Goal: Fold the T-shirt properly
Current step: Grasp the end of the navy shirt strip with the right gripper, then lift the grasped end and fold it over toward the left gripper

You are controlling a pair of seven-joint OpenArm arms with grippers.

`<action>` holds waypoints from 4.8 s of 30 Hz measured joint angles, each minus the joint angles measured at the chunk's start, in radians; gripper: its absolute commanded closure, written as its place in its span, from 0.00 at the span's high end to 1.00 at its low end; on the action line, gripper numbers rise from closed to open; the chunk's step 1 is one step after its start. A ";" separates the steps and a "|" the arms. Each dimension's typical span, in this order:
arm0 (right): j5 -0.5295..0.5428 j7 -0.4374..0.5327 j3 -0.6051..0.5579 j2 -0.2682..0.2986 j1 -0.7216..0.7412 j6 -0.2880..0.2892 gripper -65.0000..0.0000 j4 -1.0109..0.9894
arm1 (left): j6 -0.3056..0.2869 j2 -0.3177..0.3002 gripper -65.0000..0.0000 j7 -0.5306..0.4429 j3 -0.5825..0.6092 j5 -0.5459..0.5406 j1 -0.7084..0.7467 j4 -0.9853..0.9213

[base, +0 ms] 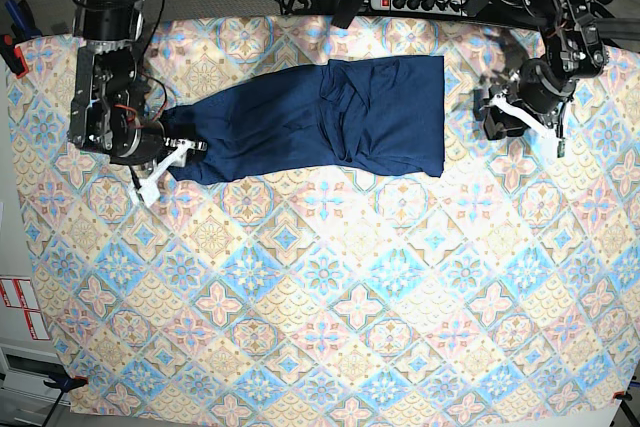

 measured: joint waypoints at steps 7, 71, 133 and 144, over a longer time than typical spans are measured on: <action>0.002 -0.043 -0.008 0.019 -0.016 0.003 0.51 0.060 | 0.000 0.000 0.34 -0.009 -0.001 -0.008 -0.015 0.001; -0.124 0.051 -0.113 0.112 0.046 0.003 0.68 0.002 | 0.000 0.000 0.34 -0.002 -0.002 -0.008 -0.017 0.001; 0.109 0.071 -0.023 0.085 0.047 -0.001 0.03 -0.162 | -0.001 0.034 0.34 -0.002 -0.002 -0.008 -0.033 0.001; 0.111 0.023 -0.027 0.083 0.100 0.000 0.03 -0.159 | 0.000 0.063 0.34 -0.010 -0.005 -0.005 -0.048 0.002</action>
